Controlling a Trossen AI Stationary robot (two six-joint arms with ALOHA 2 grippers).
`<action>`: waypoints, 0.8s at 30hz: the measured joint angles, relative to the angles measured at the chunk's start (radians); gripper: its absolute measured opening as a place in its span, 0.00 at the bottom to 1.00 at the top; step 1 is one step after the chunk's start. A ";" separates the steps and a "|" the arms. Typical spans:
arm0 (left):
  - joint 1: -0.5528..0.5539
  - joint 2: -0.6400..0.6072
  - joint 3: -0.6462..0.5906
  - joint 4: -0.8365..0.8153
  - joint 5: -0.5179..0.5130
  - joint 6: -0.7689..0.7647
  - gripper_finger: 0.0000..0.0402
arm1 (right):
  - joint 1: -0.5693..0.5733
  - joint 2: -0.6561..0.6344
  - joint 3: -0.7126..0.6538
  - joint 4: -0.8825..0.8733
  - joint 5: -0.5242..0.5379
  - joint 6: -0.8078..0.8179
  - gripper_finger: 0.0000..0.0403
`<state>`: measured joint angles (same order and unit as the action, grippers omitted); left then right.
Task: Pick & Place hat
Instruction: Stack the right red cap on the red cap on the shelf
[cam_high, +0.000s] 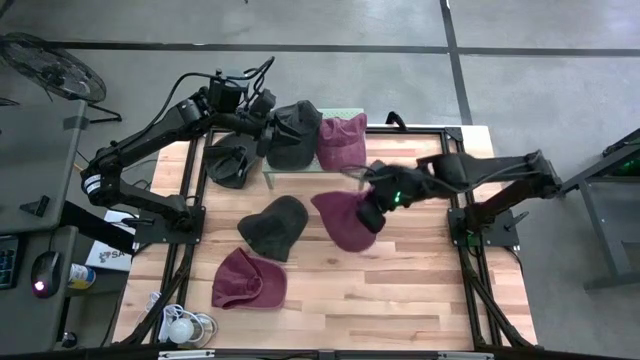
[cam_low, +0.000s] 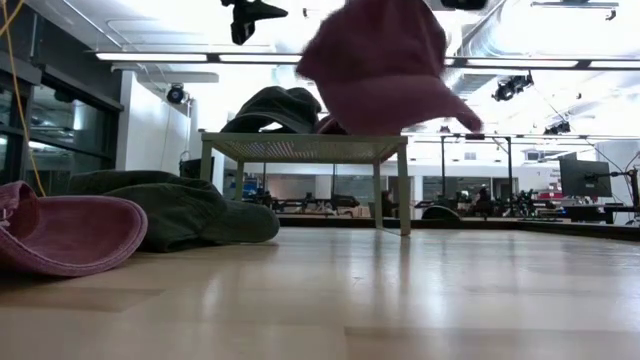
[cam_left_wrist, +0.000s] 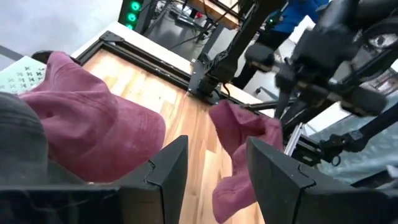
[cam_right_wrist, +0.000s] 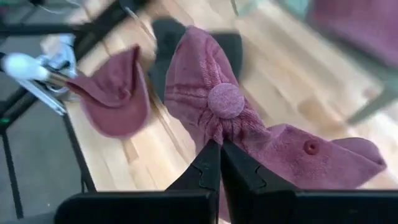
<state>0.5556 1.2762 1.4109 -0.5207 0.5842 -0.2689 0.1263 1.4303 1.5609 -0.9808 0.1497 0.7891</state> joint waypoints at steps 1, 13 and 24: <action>0.000 0.000 0.000 0.001 0.000 -0.010 0.40 | -0.009 0.000 0.020 -0.003 -0.002 -0.024 0.00; 0.000 0.000 0.000 0.152 0.000 -0.107 0.40 | -0.154 0.000 0.221 -0.034 -0.033 -0.288 0.00; 0.000 0.000 0.000 0.241 -0.015 -0.122 0.40 | -0.348 0.000 0.259 0.004 -0.096 -0.377 0.00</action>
<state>0.5556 1.2762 1.4113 -0.2799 0.5696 -0.3907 -0.2213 1.4303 1.8198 -0.9772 0.0536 0.4118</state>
